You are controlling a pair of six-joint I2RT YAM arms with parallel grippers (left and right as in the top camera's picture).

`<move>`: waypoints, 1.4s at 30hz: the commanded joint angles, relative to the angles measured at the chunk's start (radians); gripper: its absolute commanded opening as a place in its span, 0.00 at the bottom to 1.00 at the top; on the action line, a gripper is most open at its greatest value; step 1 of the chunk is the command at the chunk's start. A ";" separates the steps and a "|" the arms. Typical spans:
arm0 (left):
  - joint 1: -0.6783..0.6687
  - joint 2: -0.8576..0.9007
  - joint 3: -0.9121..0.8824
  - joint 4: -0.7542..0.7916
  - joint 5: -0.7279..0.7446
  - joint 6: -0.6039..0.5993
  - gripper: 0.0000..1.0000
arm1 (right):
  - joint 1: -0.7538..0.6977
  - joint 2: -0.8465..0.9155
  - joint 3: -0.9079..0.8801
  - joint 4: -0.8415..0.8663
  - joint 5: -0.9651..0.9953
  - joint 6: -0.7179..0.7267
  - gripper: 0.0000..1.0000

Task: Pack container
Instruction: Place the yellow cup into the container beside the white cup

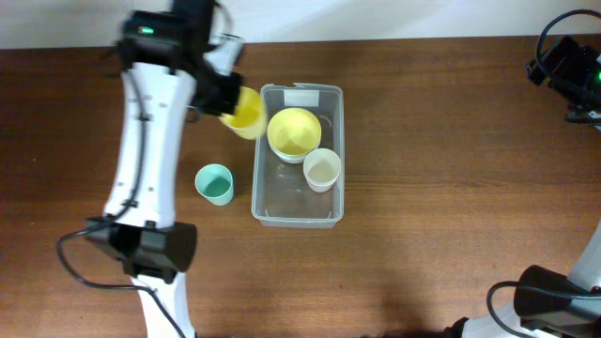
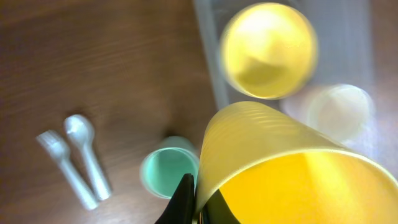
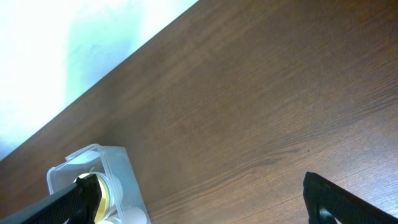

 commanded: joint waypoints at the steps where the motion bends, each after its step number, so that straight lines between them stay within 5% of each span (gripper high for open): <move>1: -0.104 -0.009 -0.058 -0.002 0.010 0.005 0.01 | -0.003 0.003 -0.001 0.003 0.005 0.008 0.99; 17: -0.162 -0.009 -0.626 0.423 -0.016 0.000 0.01 | -0.003 0.003 -0.001 0.003 0.005 0.008 0.99; 30: -0.170 -0.021 -0.544 0.412 0.079 0.011 0.01 | -0.003 0.003 -0.001 0.003 0.005 0.008 0.99; 42: -0.329 -0.109 -0.514 0.383 0.115 0.069 0.01 | -0.003 0.003 -0.001 0.003 0.005 0.008 0.99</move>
